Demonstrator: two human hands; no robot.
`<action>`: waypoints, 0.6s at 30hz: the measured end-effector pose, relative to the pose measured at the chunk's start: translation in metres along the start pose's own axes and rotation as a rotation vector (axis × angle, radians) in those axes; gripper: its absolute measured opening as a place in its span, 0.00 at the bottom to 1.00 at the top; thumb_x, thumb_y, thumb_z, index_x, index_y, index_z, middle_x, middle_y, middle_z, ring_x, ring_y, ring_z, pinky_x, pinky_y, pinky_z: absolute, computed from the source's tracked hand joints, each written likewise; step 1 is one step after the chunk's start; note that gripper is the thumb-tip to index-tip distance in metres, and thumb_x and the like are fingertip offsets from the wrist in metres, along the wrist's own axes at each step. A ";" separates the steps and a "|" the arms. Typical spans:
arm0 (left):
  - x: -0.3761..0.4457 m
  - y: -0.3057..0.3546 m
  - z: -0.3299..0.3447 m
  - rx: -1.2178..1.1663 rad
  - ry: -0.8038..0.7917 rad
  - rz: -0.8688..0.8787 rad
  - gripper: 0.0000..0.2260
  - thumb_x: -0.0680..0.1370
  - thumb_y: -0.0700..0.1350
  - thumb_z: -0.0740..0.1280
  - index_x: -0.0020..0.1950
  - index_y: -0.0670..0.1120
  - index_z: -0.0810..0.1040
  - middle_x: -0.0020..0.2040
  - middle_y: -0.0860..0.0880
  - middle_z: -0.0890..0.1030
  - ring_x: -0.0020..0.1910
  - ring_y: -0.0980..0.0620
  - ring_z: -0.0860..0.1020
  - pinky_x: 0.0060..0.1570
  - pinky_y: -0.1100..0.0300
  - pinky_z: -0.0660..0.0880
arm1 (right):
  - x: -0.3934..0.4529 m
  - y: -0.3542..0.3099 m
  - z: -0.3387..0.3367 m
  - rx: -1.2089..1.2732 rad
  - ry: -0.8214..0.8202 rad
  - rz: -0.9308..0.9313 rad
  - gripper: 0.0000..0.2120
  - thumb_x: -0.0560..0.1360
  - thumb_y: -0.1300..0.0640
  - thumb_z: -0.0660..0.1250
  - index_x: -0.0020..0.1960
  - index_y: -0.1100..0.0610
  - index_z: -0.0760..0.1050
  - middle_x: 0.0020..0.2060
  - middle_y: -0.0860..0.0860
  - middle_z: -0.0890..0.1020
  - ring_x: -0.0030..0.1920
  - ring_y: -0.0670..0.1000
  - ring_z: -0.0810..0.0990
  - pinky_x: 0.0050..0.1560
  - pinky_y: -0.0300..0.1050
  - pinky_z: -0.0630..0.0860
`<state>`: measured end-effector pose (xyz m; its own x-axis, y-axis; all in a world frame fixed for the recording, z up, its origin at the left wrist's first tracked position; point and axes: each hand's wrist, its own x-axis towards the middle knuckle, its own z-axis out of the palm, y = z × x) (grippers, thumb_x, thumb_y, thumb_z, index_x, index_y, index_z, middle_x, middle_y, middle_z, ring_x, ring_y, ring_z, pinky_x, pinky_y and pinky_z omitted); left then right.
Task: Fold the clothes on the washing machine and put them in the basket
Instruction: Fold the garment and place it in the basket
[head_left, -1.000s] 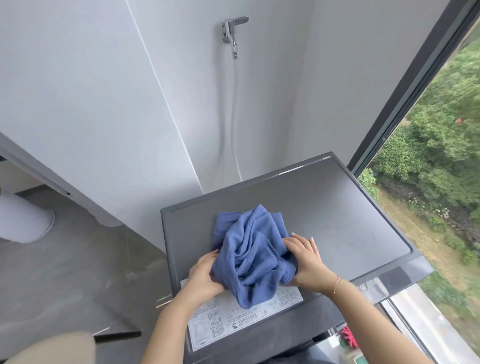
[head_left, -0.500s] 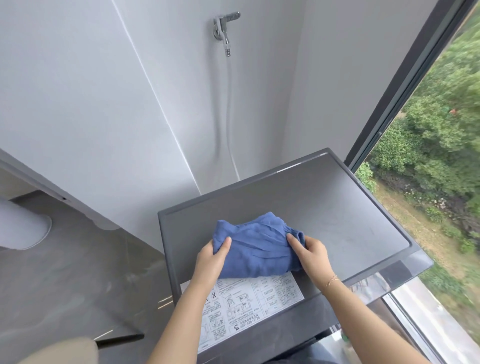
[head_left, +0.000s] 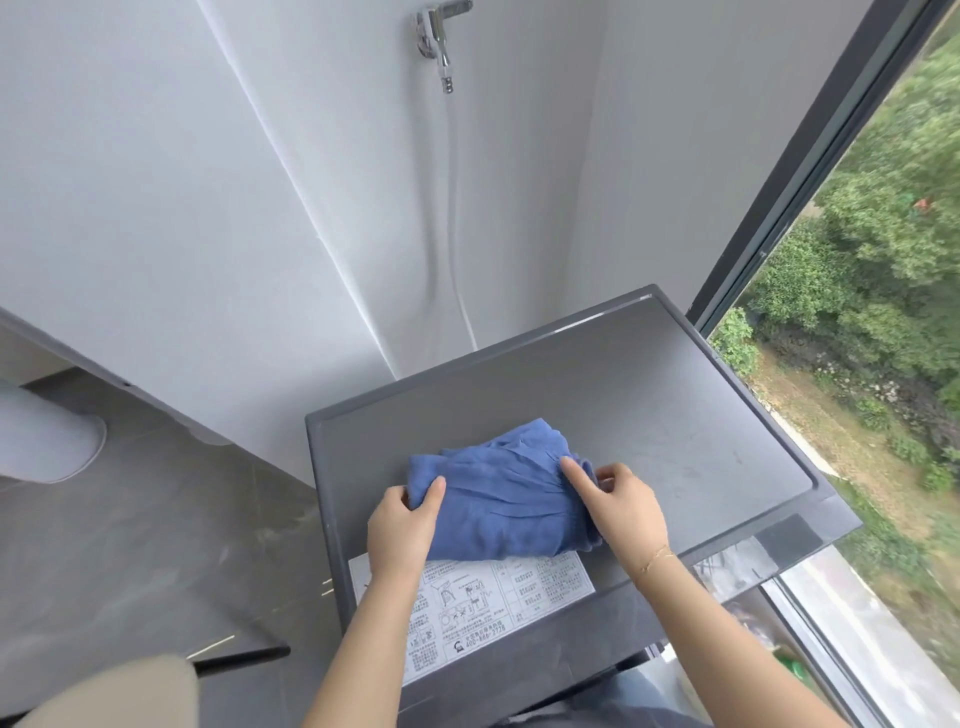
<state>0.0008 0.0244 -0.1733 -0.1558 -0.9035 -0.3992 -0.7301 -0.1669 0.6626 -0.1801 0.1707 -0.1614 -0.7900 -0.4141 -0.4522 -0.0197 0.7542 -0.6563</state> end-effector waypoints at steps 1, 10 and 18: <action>0.000 0.003 -0.001 -0.002 -0.031 -0.011 0.17 0.76 0.57 0.67 0.42 0.42 0.76 0.38 0.49 0.79 0.41 0.48 0.77 0.34 0.58 0.68 | -0.001 0.000 0.000 0.001 -0.050 0.017 0.27 0.68 0.31 0.67 0.45 0.55 0.73 0.39 0.47 0.80 0.41 0.48 0.80 0.36 0.44 0.71; 0.002 0.016 -0.013 -0.316 -0.608 -0.149 0.17 0.77 0.57 0.67 0.57 0.47 0.81 0.52 0.51 0.85 0.55 0.53 0.81 0.63 0.55 0.72 | -0.013 0.006 -0.009 0.465 -0.312 0.131 0.11 0.72 0.53 0.74 0.46 0.61 0.79 0.43 0.53 0.85 0.44 0.51 0.83 0.46 0.46 0.79; -0.049 0.043 -0.023 -0.377 -0.788 0.107 0.14 0.80 0.53 0.64 0.57 0.45 0.79 0.49 0.49 0.85 0.51 0.51 0.83 0.54 0.55 0.77 | -0.101 0.041 -0.010 0.923 0.019 0.136 0.10 0.74 0.55 0.71 0.54 0.55 0.80 0.49 0.53 0.86 0.53 0.55 0.83 0.57 0.52 0.79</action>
<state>-0.0081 0.0521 -0.1108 -0.7263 -0.4099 -0.5518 -0.4388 -0.3414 0.8312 -0.1073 0.2487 -0.1362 -0.7598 -0.3370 -0.5561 0.5624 0.0886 -0.8221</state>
